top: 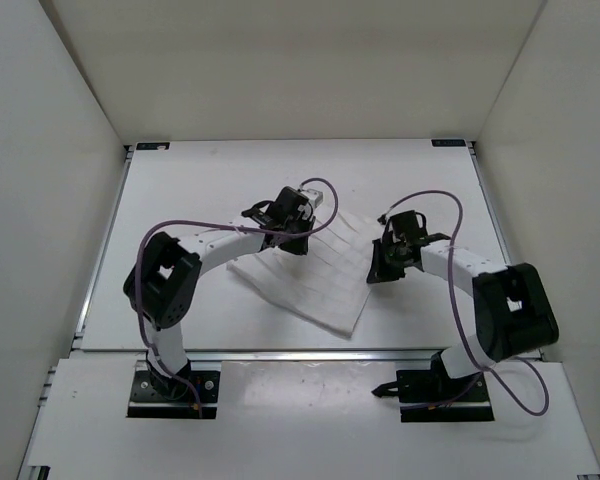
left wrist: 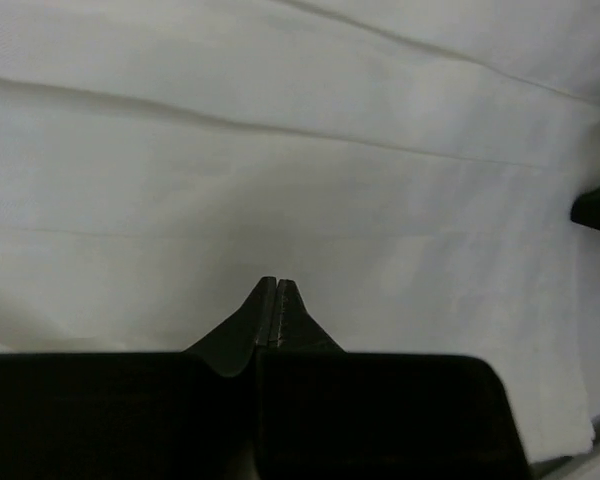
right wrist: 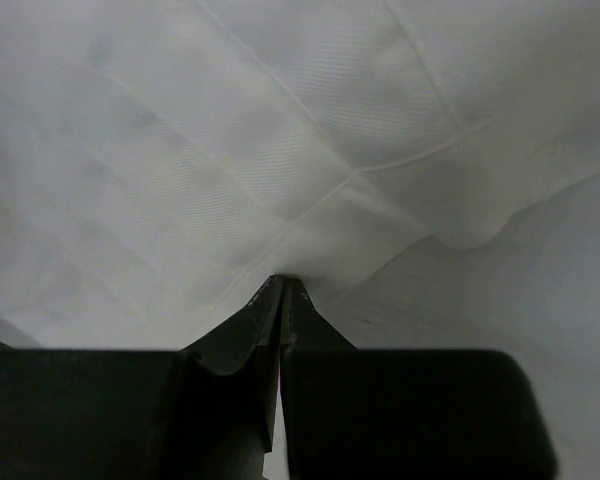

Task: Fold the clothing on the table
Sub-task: Flatten the skirt out

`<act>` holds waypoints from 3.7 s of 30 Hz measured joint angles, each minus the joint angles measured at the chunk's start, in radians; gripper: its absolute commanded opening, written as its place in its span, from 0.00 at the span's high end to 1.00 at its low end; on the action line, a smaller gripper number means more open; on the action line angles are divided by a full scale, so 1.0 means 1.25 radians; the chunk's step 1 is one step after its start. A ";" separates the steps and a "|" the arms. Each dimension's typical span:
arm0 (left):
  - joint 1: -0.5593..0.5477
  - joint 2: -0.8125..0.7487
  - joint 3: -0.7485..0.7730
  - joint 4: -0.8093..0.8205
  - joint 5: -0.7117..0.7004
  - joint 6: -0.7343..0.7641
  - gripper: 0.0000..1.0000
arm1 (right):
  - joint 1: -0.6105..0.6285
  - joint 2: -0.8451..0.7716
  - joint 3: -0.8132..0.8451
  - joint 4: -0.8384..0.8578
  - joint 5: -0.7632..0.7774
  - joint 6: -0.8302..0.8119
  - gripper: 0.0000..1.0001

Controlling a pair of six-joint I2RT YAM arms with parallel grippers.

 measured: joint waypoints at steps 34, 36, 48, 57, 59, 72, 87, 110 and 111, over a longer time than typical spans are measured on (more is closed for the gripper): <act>0.132 -0.087 0.004 -0.119 -0.028 -0.172 0.89 | -0.040 0.462 0.843 -0.191 -0.062 -0.079 1.00; 0.190 -0.089 0.053 -0.102 -0.035 -0.147 1.00 | -0.054 0.330 0.738 -0.183 -0.045 -0.074 1.00; 0.135 0.099 0.117 -0.033 0.004 -0.050 1.00 | 0.091 0.028 0.136 -0.110 0.008 0.070 0.99; 0.082 0.143 0.051 -0.033 -0.036 -0.063 1.00 | 0.089 0.042 0.050 -0.080 0.037 0.125 1.00; 0.085 0.130 0.027 -0.016 -0.050 -0.081 1.00 | 0.092 0.078 0.053 -0.065 0.040 0.125 1.00; 0.059 -0.006 -0.149 -0.002 -0.110 -0.173 1.00 | 0.038 0.390 0.400 -0.103 0.008 0.028 1.00; 0.258 -0.021 0.011 -0.045 -0.031 -0.091 0.16 | -0.055 0.401 0.605 -0.130 -0.035 -0.082 0.28; 0.325 0.143 0.060 -0.007 -0.048 -0.055 0.21 | -0.081 0.526 0.619 -0.088 -0.084 -0.134 0.34; 0.326 0.143 0.054 -0.003 -0.049 -0.055 0.21 | -0.079 0.530 0.625 -0.088 -0.084 -0.136 0.35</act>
